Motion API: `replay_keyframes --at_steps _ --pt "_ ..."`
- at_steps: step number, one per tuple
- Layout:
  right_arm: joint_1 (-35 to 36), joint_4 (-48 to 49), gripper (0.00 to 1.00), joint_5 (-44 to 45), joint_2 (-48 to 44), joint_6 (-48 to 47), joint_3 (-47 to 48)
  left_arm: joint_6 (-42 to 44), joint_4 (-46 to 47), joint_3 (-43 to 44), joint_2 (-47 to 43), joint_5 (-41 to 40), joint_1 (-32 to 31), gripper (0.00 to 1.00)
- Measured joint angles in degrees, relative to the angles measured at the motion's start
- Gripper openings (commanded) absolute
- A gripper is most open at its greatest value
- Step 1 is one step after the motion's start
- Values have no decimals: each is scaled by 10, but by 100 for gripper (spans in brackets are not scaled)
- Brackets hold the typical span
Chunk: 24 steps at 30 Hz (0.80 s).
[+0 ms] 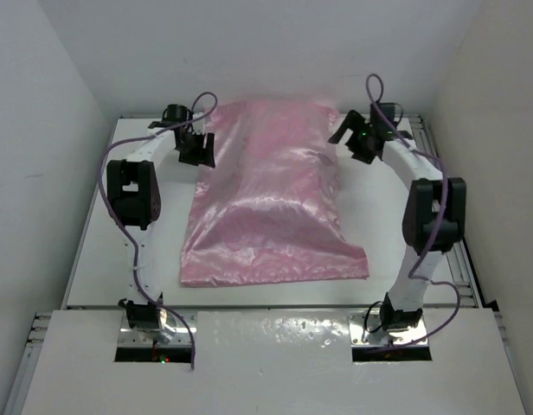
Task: Put the pillow into the pillowcase
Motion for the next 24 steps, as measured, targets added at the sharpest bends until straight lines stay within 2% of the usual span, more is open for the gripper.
replay_keyframes --at_steps 5,10,14,24 --pt "-81 -73 99 37 -144 -80 -28 21 -22 -17 -101 -10 46 72" --pt "-189 -125 99 95 -277 -139 -90 40 -9 -49 -250 -41 165 73" --pt "-227 -161 99 130 -310 -155 -135 54 2 -92 -328 -68 253 73" --pt "-226 -182 99 146 -325 -139 -168 81 -19 -217 -360 -68 253 74"
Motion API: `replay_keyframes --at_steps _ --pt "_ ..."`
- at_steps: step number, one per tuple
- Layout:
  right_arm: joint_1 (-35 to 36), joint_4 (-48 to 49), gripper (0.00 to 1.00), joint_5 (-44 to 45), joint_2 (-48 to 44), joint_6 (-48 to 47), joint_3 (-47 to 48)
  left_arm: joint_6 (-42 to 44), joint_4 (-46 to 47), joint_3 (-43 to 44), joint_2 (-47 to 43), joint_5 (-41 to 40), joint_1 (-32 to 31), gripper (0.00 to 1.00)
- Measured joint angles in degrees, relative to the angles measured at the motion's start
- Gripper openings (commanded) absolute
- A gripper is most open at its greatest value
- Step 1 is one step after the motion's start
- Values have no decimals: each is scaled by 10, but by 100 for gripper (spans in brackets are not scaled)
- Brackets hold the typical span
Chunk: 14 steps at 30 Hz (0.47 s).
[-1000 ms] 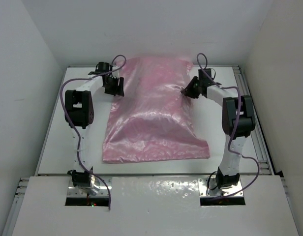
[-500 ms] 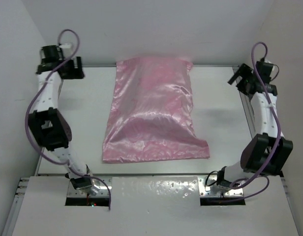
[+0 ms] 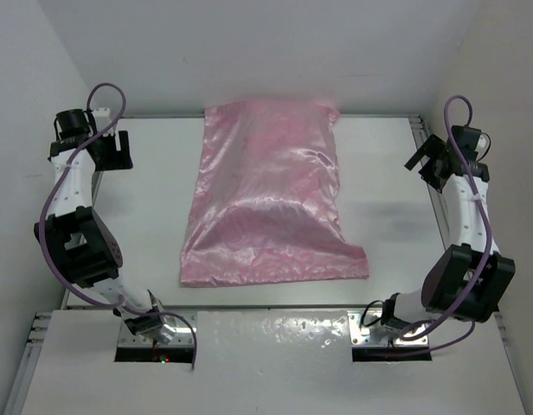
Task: Put the pillow into the pillowcase
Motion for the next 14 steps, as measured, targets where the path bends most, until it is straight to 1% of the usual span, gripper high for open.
replay_keyframes --at_steps 8,14 --pt "0 -9 99 12 -6 9 0 5 1 -9 -33 1 3 74" --pt "0 -9 99 12 -27 6 -3 5 4 -9 -34 7 3 74"
